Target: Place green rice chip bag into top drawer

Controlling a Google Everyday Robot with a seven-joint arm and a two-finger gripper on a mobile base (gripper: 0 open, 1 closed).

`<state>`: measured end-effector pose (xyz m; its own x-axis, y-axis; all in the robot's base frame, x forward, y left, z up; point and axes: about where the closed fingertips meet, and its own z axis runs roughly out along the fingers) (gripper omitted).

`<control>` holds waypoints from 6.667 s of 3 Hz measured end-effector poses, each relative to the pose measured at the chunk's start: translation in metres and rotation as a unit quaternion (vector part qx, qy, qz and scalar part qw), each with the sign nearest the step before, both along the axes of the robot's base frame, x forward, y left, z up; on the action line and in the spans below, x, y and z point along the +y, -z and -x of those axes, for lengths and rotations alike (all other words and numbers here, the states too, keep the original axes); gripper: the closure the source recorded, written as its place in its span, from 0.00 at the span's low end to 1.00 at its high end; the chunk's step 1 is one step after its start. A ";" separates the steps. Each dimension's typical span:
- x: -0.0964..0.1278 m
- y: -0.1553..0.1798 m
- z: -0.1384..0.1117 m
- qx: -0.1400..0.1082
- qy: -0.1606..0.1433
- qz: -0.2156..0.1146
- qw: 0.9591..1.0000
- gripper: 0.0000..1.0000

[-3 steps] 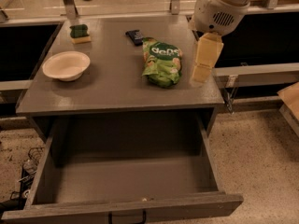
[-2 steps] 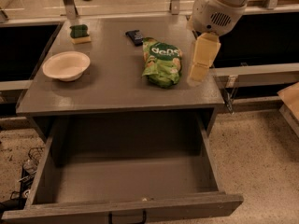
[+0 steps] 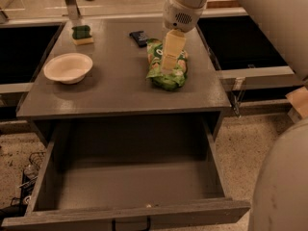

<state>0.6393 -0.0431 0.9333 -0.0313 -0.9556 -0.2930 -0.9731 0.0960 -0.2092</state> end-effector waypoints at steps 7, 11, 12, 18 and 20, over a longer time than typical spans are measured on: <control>-0.009 0.031 -0.073 0.016 0.046 -0.008 0.999 0.00; -0.014 0.071 -0.054 0.039 0.045 -0.013 0.998 0.00; -0.008 0.090 -0.054 0.055 0.043 -0.007 0.998 0.00; -0.005 0.107 -0.053 0.070 0.042 -0.003 0.997 1.00; -0.005 0.080 -0.046 0.063 0.032 -0.024 0.997 1.00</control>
Offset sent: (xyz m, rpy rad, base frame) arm 0.0286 -0.0662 -0.0143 -0.0426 0.0310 -0.1504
